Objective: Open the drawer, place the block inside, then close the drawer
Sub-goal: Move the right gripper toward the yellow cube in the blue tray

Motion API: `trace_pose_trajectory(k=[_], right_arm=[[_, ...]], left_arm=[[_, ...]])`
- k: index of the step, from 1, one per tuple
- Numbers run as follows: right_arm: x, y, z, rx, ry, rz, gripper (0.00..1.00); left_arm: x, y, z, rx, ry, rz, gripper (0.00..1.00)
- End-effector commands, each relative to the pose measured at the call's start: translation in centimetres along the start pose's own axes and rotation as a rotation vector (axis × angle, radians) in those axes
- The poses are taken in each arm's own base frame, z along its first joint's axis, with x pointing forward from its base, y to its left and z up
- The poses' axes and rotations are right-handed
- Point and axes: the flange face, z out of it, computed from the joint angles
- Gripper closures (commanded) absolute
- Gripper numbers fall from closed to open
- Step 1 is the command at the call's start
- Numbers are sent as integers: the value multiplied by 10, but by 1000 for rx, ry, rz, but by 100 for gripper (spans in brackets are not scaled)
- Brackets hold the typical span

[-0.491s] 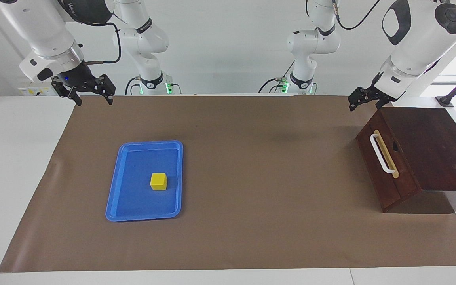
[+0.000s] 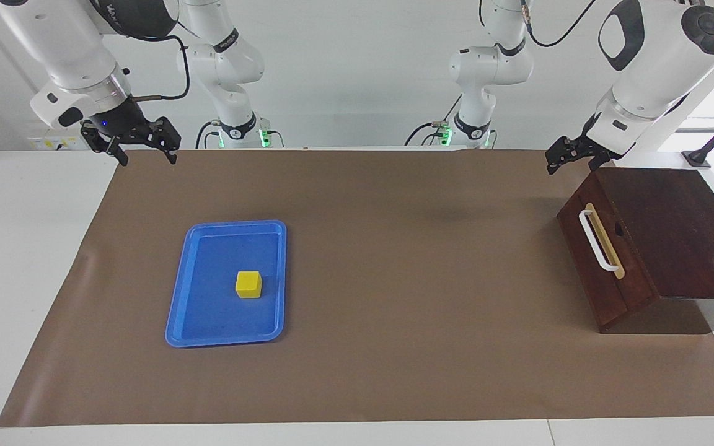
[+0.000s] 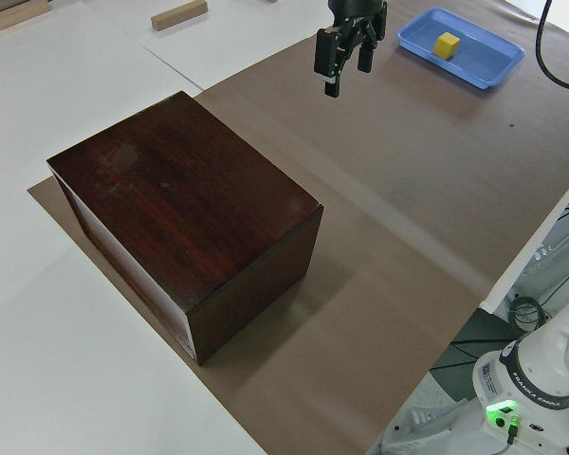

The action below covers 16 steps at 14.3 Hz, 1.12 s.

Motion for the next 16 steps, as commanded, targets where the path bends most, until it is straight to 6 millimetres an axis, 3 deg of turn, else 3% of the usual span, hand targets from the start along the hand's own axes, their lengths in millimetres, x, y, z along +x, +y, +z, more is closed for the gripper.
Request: trace_pose_trajectory(k=[1,6,9,11,14,16], right_arm=[[-18,2,20,-8,-25,-108,0],[-41,10,89,-5,74,-333,0],[-50,6,120,38,111,-515,0],[-43,12,139,59,170,-657,0],[-20,32,179,186,246,-824,0],[-8,35,197,217,318,-959,0]], left_arm=[[-1,-1,-5,-12,16,1,0],[-1,-1,-5,-12,16,1,0],[-1,-1,-5,-12,16,1,0],[-2,7,-6,-10,18,16,0],[-1,1,-5,-12,15,6,0],[-2,-4,-6,-14,16,-6,0]])
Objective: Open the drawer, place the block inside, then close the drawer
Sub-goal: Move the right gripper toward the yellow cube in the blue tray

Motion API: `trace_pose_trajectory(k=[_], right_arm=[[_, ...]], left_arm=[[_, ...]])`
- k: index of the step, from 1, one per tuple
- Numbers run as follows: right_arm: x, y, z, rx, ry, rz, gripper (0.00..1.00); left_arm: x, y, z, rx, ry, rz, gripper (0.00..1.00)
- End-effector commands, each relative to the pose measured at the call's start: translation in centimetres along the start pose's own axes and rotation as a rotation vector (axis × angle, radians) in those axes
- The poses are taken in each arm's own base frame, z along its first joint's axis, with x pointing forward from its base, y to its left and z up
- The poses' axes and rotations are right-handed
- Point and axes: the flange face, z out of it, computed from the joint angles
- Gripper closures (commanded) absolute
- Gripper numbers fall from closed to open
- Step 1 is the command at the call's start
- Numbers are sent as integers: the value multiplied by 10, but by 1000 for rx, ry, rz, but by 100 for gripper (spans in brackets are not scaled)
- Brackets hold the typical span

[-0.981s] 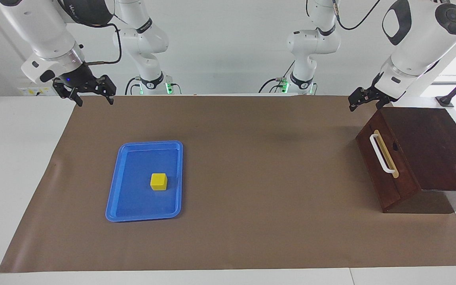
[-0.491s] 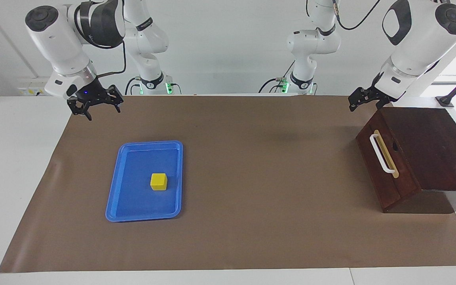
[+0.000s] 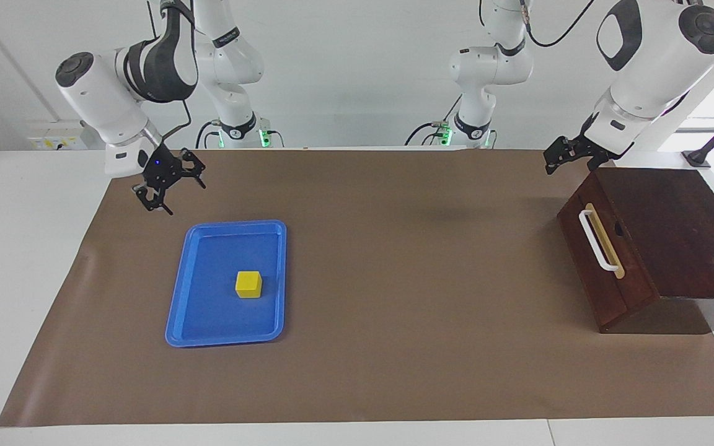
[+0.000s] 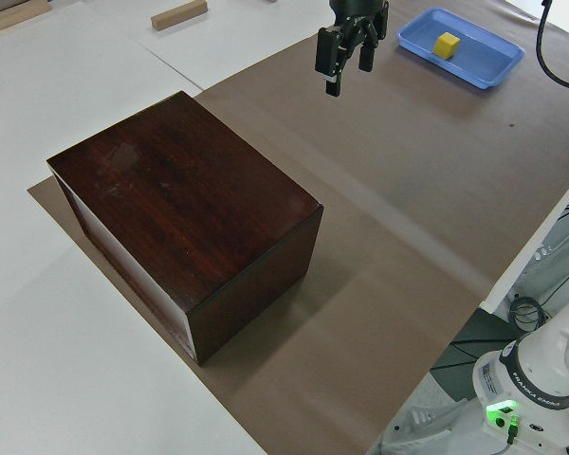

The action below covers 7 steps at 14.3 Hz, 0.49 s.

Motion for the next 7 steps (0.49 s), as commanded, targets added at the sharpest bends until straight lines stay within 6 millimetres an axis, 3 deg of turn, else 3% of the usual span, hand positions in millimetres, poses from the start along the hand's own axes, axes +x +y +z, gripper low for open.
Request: trace_pose_trajectory(k=[1,4,7], right_arm=[[-2,18,28,50,103,-144,0],[-1,34,50,83,223,-329,0],[13,45,55,59,281,-445,0]], left_arm=[[-2,-8,-6,-15,15,-14,0],[5,-10,-6,-6,64,-8,0],[22,-2,20,135,216,37,0]])
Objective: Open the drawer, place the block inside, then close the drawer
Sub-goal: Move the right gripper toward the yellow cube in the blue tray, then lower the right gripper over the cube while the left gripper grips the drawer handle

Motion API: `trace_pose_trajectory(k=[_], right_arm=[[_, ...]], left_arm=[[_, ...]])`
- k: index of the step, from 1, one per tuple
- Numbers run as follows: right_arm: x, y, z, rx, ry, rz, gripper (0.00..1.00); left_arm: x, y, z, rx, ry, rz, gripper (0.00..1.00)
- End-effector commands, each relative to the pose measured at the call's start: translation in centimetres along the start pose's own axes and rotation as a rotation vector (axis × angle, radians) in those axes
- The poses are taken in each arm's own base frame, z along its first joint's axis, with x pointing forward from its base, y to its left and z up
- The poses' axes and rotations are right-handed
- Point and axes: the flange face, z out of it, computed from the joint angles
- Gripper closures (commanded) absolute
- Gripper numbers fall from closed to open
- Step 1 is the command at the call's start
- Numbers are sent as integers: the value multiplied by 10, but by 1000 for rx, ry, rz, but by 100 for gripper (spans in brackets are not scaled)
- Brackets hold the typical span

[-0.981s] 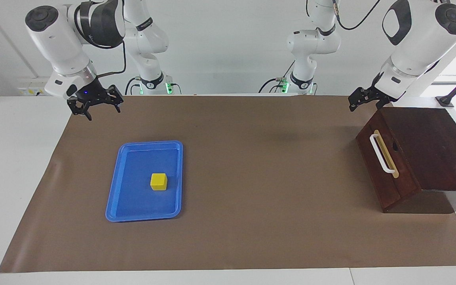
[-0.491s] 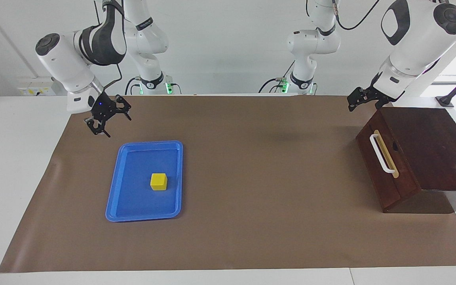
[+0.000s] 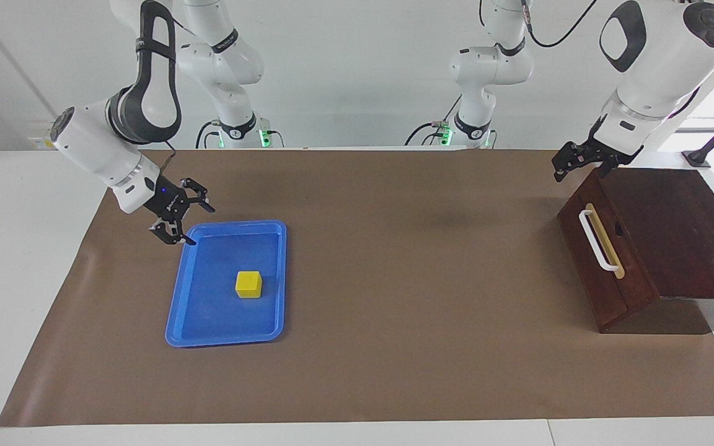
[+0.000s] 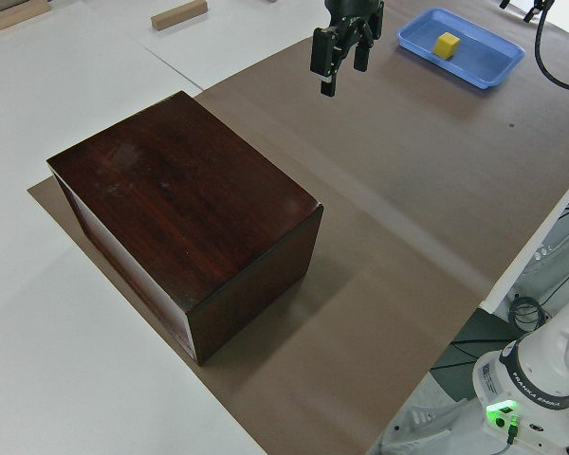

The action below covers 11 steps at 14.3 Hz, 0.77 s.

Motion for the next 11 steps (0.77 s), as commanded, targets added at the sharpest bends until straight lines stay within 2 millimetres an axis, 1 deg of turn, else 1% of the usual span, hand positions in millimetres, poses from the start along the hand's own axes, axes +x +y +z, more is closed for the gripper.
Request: trace_pose_trajectory(k=[1,2,3,5,6,7,8,9,10,11], right_arm=[[13,17,3,-14,51,-77,0],[16,21,9,-12,61,-89,0],[20,29,16,-7,83,-117,0],[20,60,37,44,134,-177,0],[25,77,43,62,156,-211,0],[26,87,48,68,164,-217,0],[27,95,53,75,168,-221,0],[27,101,59,85,184,-217,0],[26,105,69,104,209,-211,0],[21,109,76,101,210,-231,0]], left_arm=[[6,11,24,82,93,53,0],[13,13,34,93,92,55,0],[18,12,42,119,91,57,0],[24,13,64,198,82,62,0],[31,25,80,242,79,73,0],[33,25,90,264,78,63,0],[36,22,105,264,73,57,0],[32,22,121,264,61,62,0],[33,24,138,268,74,67,0],[32,20,156,264,85,57,0]])
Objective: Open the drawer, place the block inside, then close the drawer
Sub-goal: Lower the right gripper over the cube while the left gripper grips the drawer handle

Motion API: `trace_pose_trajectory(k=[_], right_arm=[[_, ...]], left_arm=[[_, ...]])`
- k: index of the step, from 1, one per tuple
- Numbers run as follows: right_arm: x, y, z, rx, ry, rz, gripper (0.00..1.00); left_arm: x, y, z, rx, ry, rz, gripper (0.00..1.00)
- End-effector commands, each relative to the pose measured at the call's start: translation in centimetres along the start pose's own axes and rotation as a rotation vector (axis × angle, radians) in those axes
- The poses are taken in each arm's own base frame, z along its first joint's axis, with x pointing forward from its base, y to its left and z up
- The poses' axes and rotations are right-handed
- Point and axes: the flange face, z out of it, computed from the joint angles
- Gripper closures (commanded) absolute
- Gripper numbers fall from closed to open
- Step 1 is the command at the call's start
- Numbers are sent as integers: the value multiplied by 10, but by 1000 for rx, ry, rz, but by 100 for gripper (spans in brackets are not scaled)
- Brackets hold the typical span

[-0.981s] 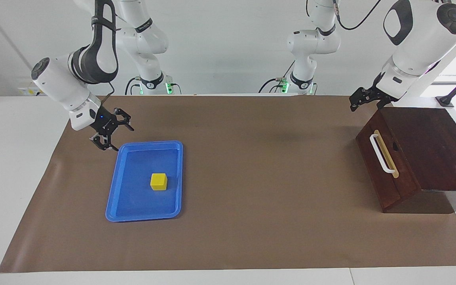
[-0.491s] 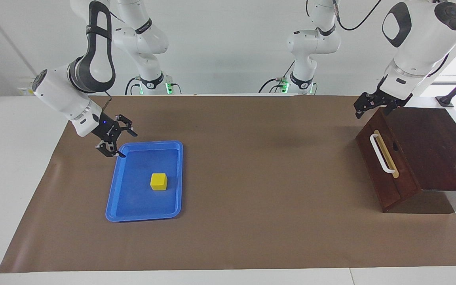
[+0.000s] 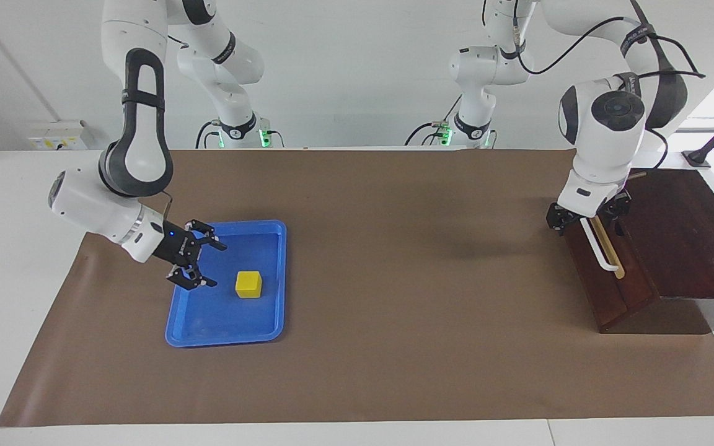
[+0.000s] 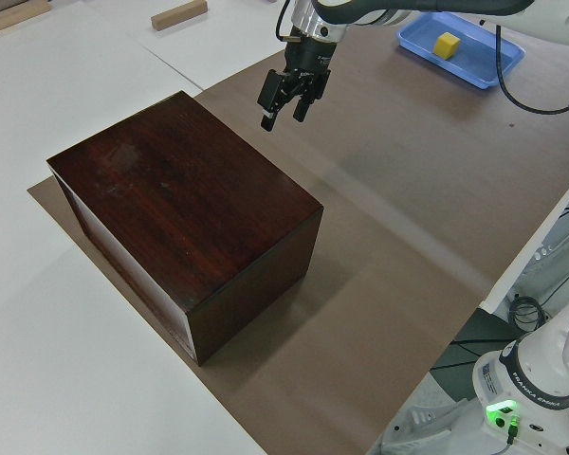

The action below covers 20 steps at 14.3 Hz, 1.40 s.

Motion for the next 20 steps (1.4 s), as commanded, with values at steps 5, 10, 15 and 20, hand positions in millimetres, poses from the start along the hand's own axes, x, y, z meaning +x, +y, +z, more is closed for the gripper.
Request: trace_pose_trajectory(k=[5,10,15,20], right_arm=[[6,21,34,-7,51,-122,0],[-12,14,51,23,74,-174,0],[-15,9,60,30,66,-177,0],[-20,5,66,22,55,-193,0]], left_arm=[[-11,0,40,72,44,23,0],[-16,2,56,57,60,33,0],[-13,2,72,46,71,33,0],[-3,14,77,66,116,73,0]])
